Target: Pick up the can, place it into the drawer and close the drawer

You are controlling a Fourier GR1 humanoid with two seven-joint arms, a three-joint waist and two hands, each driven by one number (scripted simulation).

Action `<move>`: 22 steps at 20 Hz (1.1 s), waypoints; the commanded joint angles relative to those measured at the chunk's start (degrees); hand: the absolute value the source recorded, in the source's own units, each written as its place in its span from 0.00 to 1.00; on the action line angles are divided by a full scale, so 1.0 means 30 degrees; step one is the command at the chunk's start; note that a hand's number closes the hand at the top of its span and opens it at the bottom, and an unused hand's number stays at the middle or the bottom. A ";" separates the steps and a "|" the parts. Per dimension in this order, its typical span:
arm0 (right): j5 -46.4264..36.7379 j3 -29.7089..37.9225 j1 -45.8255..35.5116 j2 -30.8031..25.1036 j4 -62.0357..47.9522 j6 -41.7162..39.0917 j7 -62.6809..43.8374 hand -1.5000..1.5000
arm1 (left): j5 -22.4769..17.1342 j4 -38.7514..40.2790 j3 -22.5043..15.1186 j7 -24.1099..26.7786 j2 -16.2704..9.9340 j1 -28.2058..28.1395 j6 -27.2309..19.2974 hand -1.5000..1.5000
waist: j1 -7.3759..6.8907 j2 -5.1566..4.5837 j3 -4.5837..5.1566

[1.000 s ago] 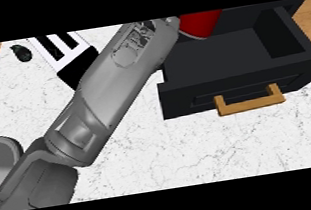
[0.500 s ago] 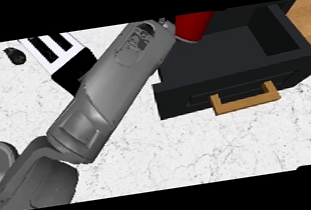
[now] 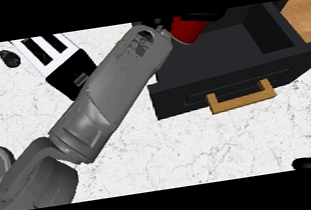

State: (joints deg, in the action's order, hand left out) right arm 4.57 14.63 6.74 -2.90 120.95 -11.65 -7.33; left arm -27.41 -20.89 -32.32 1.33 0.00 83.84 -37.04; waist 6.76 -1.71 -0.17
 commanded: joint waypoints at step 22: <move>-0.3717 -0.0461 0.0299 -0.1631 0.2734 -0.0215 0.1244 0.00 | -0.3087 -0.0476 -0.0963 0.1143 0.0000 -0.1104 -0.2891 0.00 | 0.0179 0.0032 0.0029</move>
State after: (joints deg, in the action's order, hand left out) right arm -2.89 13.45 6.59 -6.19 126.31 -11.91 -5.38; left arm -34.87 -22.32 -35.99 4.25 -0.01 80.38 -45.80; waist 7.30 -1.70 -0.10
